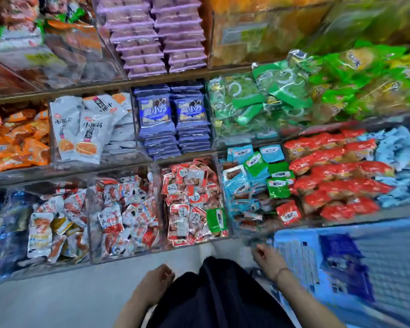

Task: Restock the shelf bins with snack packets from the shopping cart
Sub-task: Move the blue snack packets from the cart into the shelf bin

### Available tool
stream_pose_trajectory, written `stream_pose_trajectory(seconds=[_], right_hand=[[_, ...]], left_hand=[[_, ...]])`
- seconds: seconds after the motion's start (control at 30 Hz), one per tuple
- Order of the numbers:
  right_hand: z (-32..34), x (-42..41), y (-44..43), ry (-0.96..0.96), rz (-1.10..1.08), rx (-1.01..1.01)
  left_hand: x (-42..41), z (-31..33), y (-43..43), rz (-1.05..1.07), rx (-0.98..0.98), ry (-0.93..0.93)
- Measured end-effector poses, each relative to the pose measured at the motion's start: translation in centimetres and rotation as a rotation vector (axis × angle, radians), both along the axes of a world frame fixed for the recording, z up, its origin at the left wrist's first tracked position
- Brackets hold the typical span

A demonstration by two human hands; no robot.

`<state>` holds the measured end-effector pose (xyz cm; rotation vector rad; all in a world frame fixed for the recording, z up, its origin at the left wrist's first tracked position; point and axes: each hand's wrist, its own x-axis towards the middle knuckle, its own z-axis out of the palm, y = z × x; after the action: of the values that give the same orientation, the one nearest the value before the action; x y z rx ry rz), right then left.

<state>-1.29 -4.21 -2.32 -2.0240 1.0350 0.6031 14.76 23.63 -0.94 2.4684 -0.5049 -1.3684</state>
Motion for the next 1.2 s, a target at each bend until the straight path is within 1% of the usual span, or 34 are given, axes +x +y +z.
stream_pose_trajectory(seconds=[0.17, 0.23, 0.33, 0.4, 0.47, 0.53, 0.63, 0.8, 0.87, 0.93, 1.03, 1.13, 1.2], right_hand=[[-1.8, -8.1, 1.3, 0.154, -0.141, -0.021], [-2.0, -10.6, 2.0, 0.198, -0.194, -0.009], [-2.3, -13.6, 2.7, 0.174, -0.286, 0.029], [-2.1, -15.5, 2.7, 0.189, -0.330, 0.048], [-2.0, -17.3, 2.4, 0.184, -0.397, 0.072], [-1.9, -18.7, 1.5, 0.165, -0.477, 0.092], [-0.9, -20.2, -1.0, 0.101, -0.573, 0.083], [0.0, -23.7, -7.1, 0.039, -0.720, 0.038], [-0.4, -25.6, -9.5, 0.010, -0.776, 0.068], [-1.3, -27.1, -12.3, -0.009, -0.831, 0.094], [-3.4, -28.6, -16.9, 0.049, -0.805, 0.123], [-6.0, -29.3, -20.7, 0.130, -0.763, 0.165], [-8.6, -29.6, -22.6, 0.160, -0.721, 0.152]], left_hand=[[-2.7, -0.8, 0.3, -0.185, 0.054, 0.021], [-4.1, -1.0, 0.0, -0.145, 0.062, 0.039], [-6.3, -1.3, -0.6, -0.133, 0.054, 0.055], [-7.9, -1.3, -1.2, -0.077, 0.054, 0.089], [-9.3, -1.0, -2.0, -0.013, 0.013, 0.142], [-10.5, -0.4, -3.3, -0.006, -0.024, 0.168], [-11.9, 0.1, -6.2, -0.058, -0.055, 0.204], [-13.6, -0.7, -14.2, -0.156, -0.058, 0.187], [-14.7, -1.3, -17.6, -0.114, -0.085, 0.171], [-16.3, -1.8, -20.9, -0.016, -0.121, 0.158], [-19.0, -3.3, -25.5, 0.087, -0.167, 0.201], [-21.1, -5.8, -29.8, 0.106, -0.179, 0.215], [-21.9, -7.9, -32.3, 0.076, -0.170, 0.263]])
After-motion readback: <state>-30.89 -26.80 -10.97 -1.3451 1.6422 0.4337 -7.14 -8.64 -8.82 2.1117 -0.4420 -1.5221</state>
